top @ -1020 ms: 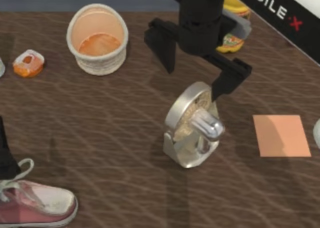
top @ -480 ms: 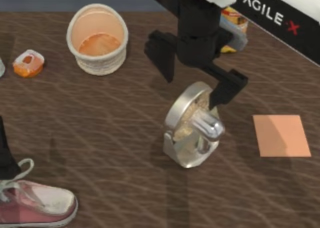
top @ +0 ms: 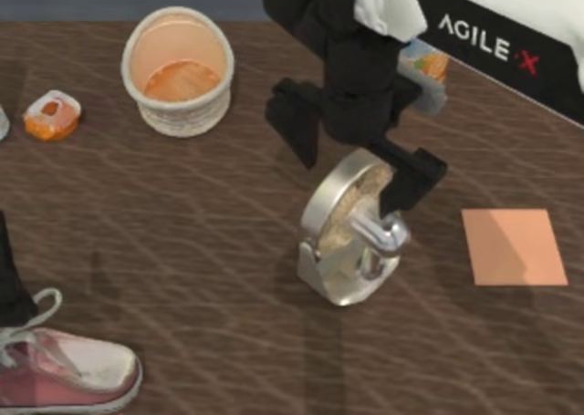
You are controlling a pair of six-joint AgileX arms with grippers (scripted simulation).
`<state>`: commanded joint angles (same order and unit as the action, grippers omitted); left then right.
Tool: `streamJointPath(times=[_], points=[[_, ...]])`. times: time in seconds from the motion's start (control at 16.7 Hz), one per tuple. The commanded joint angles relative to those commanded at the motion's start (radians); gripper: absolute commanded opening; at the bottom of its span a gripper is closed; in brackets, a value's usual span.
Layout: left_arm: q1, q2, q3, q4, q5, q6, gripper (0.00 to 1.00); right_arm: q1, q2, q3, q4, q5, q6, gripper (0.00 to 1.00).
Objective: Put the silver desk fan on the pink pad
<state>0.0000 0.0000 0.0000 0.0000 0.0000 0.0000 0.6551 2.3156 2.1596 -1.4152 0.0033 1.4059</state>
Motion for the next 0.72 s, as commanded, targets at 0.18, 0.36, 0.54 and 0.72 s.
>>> streamJointPath(times=[0.18,0.36,0.54,0.72], points=[[0.0,0.0,0.0,0.0,0.0,0.0,1.0,0.0,0.0,0.0,0.0,0.0,0.0,0.85],[0.0,0.0,0.0,0.0,0.0,0.0,1.0,0.0,0.0,0.0,0.0,0.0,0.0,0.62],[0.0,0.0,0.0,0.0,0.0,0.0,1.0,0.0,0.0,0.0,0.0,0.0,0.0,0.4],[0.0,0.0,0.0,0.0,0.0,0.0,1.0,0.0,0.0,0.0,0.0,0.0,0.0,0.17]])
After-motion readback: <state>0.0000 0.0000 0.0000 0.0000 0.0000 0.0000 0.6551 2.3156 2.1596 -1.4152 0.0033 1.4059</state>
